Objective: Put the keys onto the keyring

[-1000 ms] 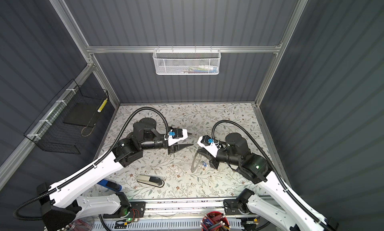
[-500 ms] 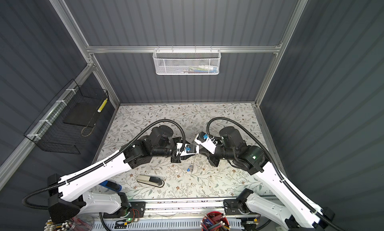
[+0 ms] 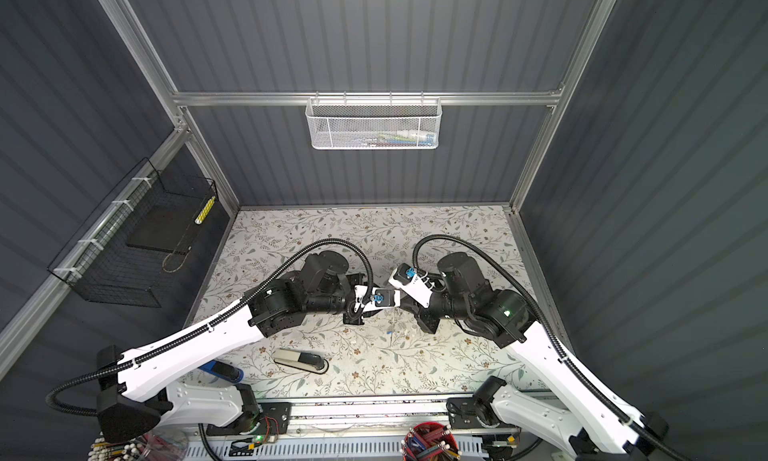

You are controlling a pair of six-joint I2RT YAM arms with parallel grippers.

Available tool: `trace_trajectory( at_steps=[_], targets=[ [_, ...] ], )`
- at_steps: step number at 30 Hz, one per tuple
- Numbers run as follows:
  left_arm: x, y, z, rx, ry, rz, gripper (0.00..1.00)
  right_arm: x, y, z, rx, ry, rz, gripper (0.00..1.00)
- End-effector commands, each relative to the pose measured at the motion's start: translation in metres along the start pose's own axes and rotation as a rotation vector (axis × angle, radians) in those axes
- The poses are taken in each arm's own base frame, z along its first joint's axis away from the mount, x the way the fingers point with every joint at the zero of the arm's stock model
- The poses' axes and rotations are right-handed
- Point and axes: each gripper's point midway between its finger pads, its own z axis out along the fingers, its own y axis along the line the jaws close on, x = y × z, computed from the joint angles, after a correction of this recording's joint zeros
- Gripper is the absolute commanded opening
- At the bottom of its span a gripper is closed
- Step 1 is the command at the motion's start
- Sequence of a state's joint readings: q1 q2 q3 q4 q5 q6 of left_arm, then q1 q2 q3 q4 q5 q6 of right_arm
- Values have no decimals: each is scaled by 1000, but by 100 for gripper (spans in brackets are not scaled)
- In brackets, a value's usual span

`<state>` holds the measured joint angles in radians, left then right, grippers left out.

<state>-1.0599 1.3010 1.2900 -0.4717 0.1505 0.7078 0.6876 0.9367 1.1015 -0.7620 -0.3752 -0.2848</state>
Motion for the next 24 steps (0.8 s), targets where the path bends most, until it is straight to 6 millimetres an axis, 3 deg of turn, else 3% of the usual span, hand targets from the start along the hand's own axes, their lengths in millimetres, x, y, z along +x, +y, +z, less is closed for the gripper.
trace_trajectory(
  at_steps=[1,8,24],
  targets=[
    [-13,2,-3,-1,-45,23,30,-15,4,-7,-11,-61,-6,0],
    [-11,-1,2,2,-51,22,31,-16,5,-6,-24,-69,2,0],
    [-11,-6,5,34,-54,23,16,-25,7,-9,-28,-116,-10,0]
  ],
)
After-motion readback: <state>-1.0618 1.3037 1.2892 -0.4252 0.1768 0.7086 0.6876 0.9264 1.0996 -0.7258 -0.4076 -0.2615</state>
